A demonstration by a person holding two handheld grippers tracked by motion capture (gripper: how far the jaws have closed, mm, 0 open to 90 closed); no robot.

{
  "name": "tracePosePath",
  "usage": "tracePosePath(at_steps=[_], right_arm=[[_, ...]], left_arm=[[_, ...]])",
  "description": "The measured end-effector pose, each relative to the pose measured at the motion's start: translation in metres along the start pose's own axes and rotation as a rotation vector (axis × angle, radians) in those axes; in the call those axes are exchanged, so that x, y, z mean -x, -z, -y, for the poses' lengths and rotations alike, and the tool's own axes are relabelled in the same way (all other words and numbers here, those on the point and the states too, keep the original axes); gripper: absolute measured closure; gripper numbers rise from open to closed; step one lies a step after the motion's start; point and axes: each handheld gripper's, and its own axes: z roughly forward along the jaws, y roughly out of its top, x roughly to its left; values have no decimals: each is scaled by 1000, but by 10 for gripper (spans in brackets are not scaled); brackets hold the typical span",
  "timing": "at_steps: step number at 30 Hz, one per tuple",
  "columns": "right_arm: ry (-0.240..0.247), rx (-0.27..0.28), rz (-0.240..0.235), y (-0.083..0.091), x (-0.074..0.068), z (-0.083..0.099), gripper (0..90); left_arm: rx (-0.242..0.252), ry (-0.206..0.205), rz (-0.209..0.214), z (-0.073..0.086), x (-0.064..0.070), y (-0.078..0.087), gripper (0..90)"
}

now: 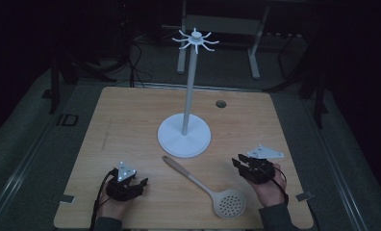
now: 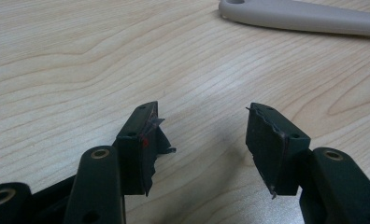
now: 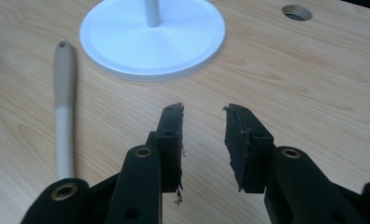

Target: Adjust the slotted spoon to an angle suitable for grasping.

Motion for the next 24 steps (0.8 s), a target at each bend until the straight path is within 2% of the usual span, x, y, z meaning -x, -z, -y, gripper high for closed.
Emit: tracePosePath(at_steps=[5, 6, 24], right_arm=[[21, -19, -24, -4, -7, -8, 664], [38, -33, -42, -7, -12, -13, 661], [171, -155, -126, -31, -45, -44, 674]], left_arm=[[0, 1, 0, 0, 0, 1, 450], [0, 1, 0, 0, 0, 1, 451], [-1, -1, 3, 0, 0, 0, 452]])
